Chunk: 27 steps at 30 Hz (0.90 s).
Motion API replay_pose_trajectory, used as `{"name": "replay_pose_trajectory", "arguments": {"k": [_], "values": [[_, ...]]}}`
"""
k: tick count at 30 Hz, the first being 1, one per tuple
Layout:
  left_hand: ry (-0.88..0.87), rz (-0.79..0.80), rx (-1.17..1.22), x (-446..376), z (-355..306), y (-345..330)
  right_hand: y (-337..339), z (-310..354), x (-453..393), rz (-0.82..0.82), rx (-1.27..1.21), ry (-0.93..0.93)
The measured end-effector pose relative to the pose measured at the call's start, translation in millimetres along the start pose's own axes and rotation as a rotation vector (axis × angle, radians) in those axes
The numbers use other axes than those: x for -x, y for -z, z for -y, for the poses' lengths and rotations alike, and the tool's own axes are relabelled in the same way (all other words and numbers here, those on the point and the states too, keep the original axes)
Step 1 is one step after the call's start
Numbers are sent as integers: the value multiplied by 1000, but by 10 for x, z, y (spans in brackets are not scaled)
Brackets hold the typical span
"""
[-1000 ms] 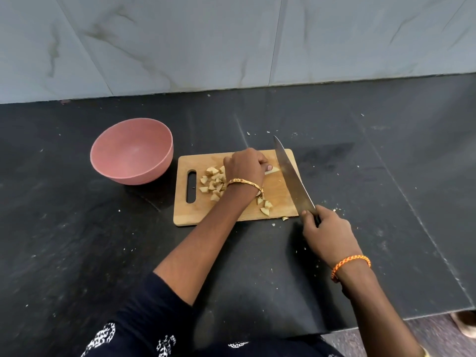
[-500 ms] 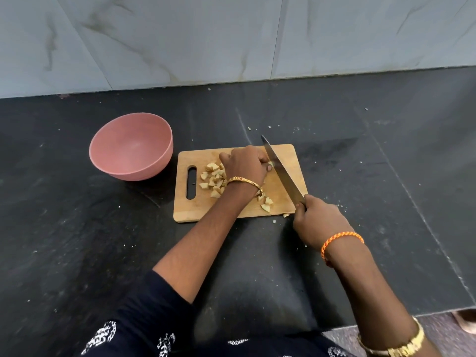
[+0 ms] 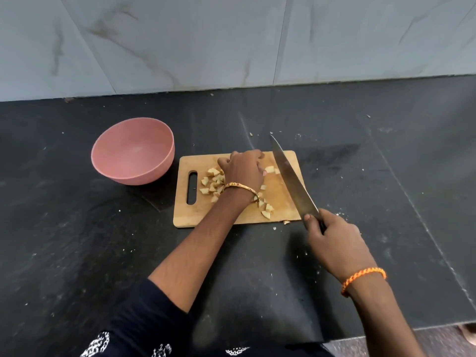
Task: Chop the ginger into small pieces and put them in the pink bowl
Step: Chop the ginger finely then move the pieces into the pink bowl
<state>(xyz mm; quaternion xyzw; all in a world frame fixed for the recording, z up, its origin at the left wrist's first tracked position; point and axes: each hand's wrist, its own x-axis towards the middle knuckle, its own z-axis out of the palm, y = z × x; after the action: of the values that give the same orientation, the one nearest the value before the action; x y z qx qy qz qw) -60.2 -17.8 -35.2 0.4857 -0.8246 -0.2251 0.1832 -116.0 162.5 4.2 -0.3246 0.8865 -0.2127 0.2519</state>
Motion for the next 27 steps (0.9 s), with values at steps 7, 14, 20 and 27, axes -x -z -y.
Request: {"name": "replay_pose_trajectory", "arguments": {"k": [7, 14, 20, 27], "values": [[25, -7, 59, 15, -4, 21, -141, 46, -137, 19, 79, 21], [35, -31, 62, -5, 13, 2, -69, 103, -204, 158, 136, 10], [23, -47, 43, -40, 2, 8, 119, 47, -227, 257, 171, 24], [-105, 54, 42, 78, 48, 252, 192, -139, -97, 151, -116, -8]]}}
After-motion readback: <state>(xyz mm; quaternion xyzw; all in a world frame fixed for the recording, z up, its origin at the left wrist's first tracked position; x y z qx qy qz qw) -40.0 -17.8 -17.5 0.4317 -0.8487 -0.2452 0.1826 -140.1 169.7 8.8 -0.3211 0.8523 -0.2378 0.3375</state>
